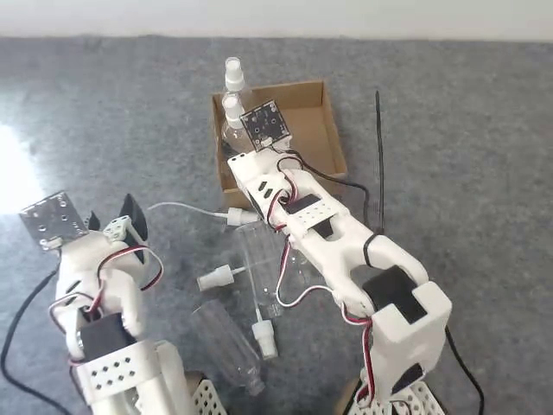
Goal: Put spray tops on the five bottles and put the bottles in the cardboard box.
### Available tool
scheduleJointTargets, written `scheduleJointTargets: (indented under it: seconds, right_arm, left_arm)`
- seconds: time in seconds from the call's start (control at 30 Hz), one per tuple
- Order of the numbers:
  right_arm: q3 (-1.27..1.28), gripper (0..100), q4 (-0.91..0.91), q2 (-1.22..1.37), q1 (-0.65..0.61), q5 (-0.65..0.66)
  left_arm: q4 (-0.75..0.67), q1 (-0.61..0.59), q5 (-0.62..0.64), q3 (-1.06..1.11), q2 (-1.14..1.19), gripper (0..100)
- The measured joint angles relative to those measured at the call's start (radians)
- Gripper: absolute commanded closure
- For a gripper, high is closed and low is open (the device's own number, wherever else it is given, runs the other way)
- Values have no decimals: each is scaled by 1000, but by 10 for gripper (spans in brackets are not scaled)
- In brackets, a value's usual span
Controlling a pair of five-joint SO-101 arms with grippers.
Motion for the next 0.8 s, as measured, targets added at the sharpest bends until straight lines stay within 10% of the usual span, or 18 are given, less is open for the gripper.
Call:
scheduleJointTargets:
  seconds: [0.8]
  right_arm:
    - [-17,786,21,21,-2,0]
  left_arm:
    - [0,0,0,0,0,793]
